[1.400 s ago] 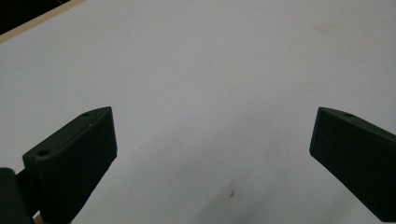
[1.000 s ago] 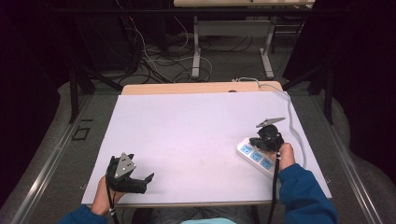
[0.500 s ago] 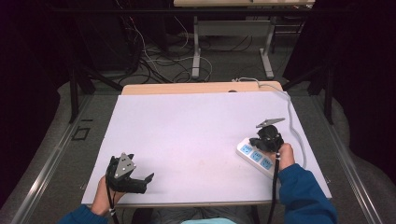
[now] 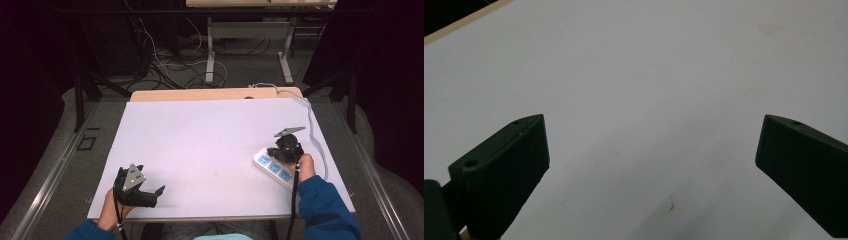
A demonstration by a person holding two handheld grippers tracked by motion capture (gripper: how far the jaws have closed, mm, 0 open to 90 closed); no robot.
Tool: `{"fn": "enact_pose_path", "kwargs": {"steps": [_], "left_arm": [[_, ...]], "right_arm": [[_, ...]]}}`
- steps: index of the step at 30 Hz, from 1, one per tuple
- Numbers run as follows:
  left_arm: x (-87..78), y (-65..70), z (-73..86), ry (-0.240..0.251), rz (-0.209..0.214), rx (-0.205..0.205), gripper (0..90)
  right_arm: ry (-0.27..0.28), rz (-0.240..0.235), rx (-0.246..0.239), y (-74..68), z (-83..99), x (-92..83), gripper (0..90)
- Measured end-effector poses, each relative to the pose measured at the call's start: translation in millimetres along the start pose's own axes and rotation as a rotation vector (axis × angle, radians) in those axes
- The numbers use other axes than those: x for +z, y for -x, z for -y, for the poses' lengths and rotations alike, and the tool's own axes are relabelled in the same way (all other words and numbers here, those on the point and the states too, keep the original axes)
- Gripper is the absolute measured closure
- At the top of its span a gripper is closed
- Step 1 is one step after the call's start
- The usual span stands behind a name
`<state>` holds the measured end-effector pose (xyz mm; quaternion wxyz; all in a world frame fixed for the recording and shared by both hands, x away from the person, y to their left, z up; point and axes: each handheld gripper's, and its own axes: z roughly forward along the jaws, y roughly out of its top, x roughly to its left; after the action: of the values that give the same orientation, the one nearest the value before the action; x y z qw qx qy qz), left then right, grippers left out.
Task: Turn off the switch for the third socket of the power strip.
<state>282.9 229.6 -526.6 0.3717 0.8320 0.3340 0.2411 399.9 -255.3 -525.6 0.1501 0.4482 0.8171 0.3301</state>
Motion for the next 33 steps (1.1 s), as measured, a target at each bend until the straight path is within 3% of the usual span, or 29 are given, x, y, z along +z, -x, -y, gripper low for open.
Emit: {"fn": "enact_pose_path", "kwargs": {"steps": [18, 26, 33], "left_arm": [[-0.1, -1.1, -0.5, -0.003, -0.012, 0.021, 0.5], [0.2, 0.2, -0.2, 0.001, -0.004, 0.005, 0.5], [-0.3, -1.0, -0.6, -0.005, -0.011, 0.022, 0.5]], "right_arm": [[0.002, -0.002, 0.011, 0.5, 0.6, 0.0, 90.0], [0.003, -0.002, 0.013, 0.4, 0.7, 0.1, 90.0], [0.002, -0.002, 0.016, 0.3, 0.8, 0.0, 90.0]]}}
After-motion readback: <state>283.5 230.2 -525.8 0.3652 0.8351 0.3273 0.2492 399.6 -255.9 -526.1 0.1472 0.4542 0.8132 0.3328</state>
